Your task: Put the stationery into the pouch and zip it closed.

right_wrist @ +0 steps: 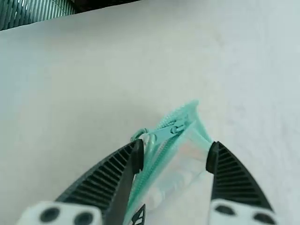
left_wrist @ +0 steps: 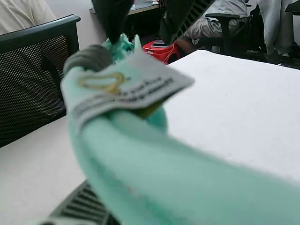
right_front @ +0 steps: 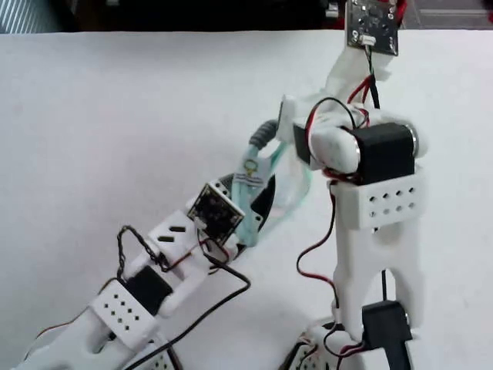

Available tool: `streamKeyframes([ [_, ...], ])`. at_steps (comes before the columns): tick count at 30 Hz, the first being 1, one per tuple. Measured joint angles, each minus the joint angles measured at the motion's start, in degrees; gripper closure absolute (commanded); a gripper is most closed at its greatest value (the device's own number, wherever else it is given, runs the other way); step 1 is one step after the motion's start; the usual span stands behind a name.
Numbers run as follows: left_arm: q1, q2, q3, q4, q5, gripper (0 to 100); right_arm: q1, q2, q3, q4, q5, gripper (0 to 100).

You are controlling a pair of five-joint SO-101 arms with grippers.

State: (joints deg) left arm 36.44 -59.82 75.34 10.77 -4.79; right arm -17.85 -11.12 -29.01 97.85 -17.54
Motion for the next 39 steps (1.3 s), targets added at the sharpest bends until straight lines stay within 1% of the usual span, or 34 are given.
streamKeyframes([
  [3,0.0,0.0,0.0,0.0,0.0,97,-0.1,1.6,-1.1,0.0,1.1,89.2],
  [4,0.0,0.0,0.0,0.0,0.0,97,-0.1,2.1,-1.3,-0.3,1.9,90.4],
  [10,-0.1,0.0,0.0,0.0,0.0,97,0.4,3.8,-1.8,-0.9,5.1,90.2],
  [14,-0.2,0.0,0.0,0.0,0.0,97,0.4,3.7,-1.8,-1.1,5.4,96.1],
  [21,-0.3,0.0,0.0,0.0,0.0,97,0.8,0.8,-1.8,-1.3,5.5,96.9],
  [23,0.0,0.0,0.0,0.0,0.0,97,0.8,0.6,-1.8,-1.3,6.9,98.1],
  [26,0.0,0.0,0.0,0.0,0.0,97,0.8,0.3,-1.8,-1.3,9.4,97.9],
  [30,0.0,0.0,0.0,0.0,0.0,97,1.6,0.2,-1.8,-1.3,10.3,97.1],
  [31,0.0,0.0,0.0,0.0,0.0,97,1.9,0.2,-1.8,-1.3,10.4,95.7],
  [35,0.0,0.0,0.0,0.0,0.0,97,1.7,0.2,-1.8,-1.0,10.5,83.3],
  [37,0.0,0.0,0.0,0.0,0.0,97,1.5,0.2,-1.8,-0.6,10.5,83.1],
  [39,0.0,0.0,0.0,0.0,0.0,97,1.1,0.2,-1.8,-0.5,10.5,86.1],
])
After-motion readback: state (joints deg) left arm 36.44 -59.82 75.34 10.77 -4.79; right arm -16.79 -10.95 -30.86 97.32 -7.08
